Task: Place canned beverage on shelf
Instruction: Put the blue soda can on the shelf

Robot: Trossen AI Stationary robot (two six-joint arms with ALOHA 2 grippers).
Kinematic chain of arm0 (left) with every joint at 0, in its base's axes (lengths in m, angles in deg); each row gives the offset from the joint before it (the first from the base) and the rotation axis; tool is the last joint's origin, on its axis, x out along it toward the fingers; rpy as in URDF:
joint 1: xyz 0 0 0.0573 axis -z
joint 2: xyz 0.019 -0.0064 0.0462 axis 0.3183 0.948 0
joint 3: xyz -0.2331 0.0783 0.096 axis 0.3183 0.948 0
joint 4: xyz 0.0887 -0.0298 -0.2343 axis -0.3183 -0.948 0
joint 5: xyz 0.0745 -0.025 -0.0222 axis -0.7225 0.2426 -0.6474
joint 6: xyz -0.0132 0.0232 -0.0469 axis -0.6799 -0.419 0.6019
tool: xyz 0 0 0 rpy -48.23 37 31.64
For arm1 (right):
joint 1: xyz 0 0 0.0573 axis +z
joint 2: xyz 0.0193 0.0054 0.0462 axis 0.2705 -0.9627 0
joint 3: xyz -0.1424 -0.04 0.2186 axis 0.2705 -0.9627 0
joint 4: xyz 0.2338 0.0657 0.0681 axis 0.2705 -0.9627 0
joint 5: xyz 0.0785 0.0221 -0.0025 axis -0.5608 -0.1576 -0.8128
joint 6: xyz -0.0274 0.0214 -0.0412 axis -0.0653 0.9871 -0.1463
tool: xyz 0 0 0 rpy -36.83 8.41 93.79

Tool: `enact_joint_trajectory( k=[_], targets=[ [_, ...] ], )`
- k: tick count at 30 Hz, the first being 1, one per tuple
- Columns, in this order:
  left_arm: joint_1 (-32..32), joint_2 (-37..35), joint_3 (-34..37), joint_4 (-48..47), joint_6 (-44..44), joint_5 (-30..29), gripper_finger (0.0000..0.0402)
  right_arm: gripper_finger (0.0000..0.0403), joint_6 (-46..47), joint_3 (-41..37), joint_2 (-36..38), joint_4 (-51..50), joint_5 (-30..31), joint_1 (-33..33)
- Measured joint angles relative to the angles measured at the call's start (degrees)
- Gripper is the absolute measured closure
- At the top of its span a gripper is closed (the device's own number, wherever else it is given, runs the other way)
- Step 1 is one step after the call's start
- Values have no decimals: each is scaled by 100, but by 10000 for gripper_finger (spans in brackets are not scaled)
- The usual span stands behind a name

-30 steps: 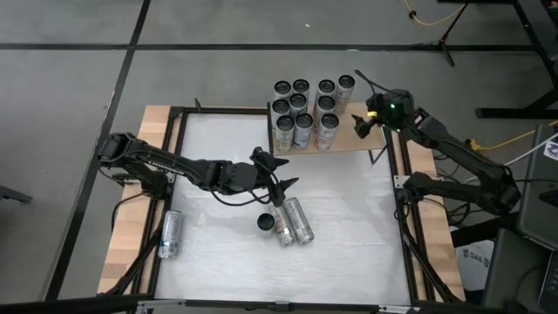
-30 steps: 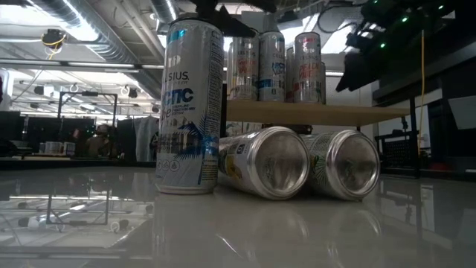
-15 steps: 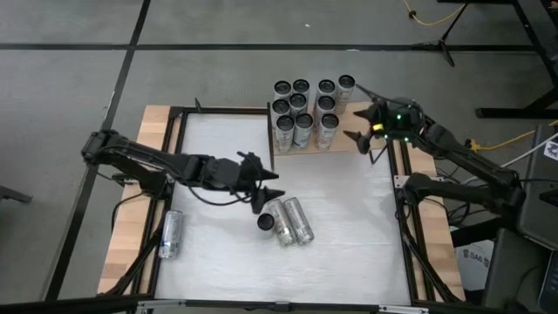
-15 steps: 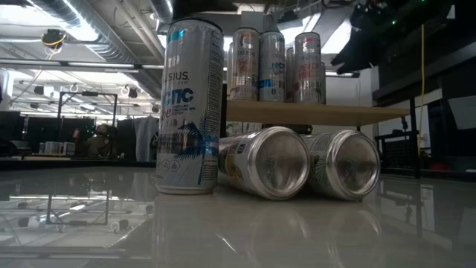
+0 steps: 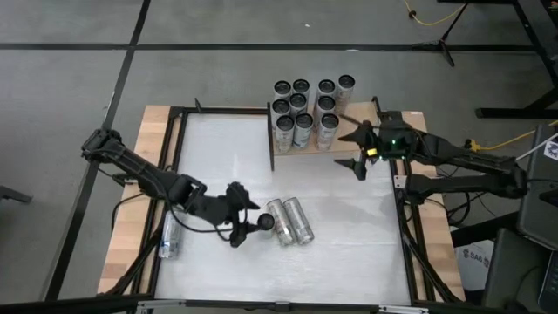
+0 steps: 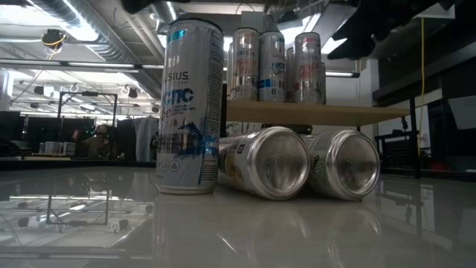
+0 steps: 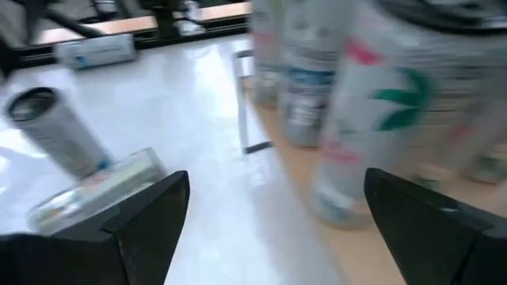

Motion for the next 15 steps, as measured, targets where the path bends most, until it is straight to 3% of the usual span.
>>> enact_joint_trajectory(
  k=[8,15],
  targets=[
    [482,55,0,-820,55,-89,95,33,772,0,-7,2,-8,979],
    [512,100,0,-1095,55,-736,95,33,1196,0,-9,2,-483,1696]
  ],
)
